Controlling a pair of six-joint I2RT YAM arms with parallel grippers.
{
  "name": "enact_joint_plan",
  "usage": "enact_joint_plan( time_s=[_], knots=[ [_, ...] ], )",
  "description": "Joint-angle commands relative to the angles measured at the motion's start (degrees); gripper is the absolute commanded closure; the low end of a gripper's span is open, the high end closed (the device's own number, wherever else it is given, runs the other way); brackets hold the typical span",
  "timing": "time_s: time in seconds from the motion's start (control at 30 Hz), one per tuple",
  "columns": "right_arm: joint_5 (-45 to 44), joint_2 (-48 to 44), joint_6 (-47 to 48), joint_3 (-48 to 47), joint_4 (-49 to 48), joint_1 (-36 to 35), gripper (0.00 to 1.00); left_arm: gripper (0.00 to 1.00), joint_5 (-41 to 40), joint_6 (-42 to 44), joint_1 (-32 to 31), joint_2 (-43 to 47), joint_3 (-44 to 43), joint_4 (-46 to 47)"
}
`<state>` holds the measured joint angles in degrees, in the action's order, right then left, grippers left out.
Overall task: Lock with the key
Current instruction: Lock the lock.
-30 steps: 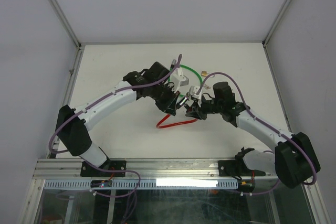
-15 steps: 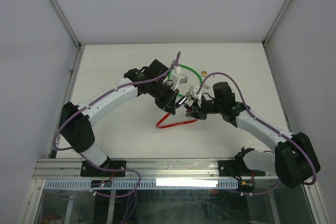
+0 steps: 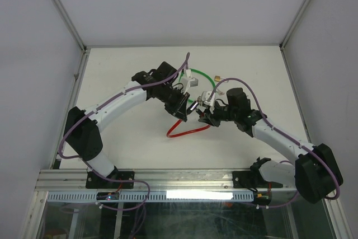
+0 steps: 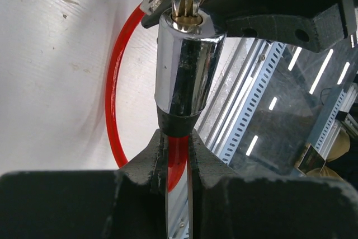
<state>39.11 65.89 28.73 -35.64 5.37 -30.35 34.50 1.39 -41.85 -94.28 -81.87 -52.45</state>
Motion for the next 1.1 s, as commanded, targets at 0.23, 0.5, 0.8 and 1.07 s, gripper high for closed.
enact_joint_plan(
  time_s=[0.23, 0.5, 0.8, 1.07],
  knots=[
    [-5.76, -1.47, 2.67, -0.79, -5.61, -0.65, 1.00, 1.00, 10.83, -0.74, 2.71, 0.53, 4.17, 3.31],
    [-6.75, -2.14, 0.42, -0.08, -8.86, -1.67, 1.00, 1.00, 9.19, -1.25, 1.01, -2.07, 2.80, 3.38],
    [-6.92, -1.46, 2.43, 1.08, -7.95, -1.06, 0.82, 1.00, 5.32, -1.21, -0.09, -3.37, 2.09, 2.54],
    [-3.51, -2.00, 8.16, 1.20, -2.25, -0.47, 0.66, 1.00, 1.74, -1.63, 0.61, -4.07, 1.12, 2.17]
  ],
)
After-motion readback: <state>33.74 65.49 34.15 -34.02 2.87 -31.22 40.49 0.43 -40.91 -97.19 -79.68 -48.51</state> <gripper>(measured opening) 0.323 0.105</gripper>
